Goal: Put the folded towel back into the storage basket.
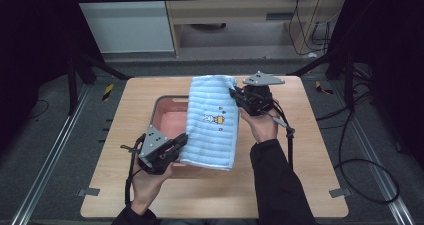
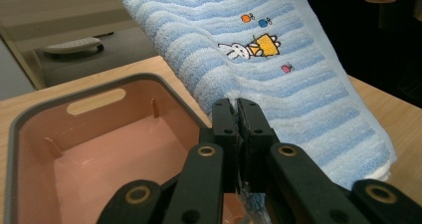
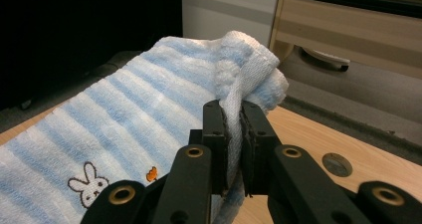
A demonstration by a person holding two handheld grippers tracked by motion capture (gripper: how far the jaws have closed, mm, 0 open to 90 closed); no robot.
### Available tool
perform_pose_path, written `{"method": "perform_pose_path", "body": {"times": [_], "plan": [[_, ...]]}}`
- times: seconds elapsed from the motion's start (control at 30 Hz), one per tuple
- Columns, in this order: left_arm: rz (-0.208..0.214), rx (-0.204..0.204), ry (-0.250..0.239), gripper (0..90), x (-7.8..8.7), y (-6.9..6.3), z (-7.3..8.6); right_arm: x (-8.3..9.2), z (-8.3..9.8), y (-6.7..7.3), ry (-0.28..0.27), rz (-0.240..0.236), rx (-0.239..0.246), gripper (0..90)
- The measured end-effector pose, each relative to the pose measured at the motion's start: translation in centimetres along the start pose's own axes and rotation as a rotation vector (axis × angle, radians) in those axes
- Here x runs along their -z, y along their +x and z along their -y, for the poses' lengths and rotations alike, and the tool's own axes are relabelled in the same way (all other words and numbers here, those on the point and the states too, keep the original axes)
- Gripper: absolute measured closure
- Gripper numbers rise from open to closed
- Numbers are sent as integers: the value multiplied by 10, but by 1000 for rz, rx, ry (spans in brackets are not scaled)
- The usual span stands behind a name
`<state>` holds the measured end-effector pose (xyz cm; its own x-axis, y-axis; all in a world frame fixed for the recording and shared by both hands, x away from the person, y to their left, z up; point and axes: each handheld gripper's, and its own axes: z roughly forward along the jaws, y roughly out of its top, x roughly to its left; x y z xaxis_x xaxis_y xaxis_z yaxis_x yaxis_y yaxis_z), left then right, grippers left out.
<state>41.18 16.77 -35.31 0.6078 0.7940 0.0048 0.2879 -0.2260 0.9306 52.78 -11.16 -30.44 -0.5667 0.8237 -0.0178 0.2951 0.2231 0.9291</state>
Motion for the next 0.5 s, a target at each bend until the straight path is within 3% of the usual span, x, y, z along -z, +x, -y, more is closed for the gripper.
{"method": "perform_pose_path", "body": {"times": [0.5], "plan": [[-48,31,-4,870,11,27,2,-37,-18,20,-4,-41,9,830]]}}
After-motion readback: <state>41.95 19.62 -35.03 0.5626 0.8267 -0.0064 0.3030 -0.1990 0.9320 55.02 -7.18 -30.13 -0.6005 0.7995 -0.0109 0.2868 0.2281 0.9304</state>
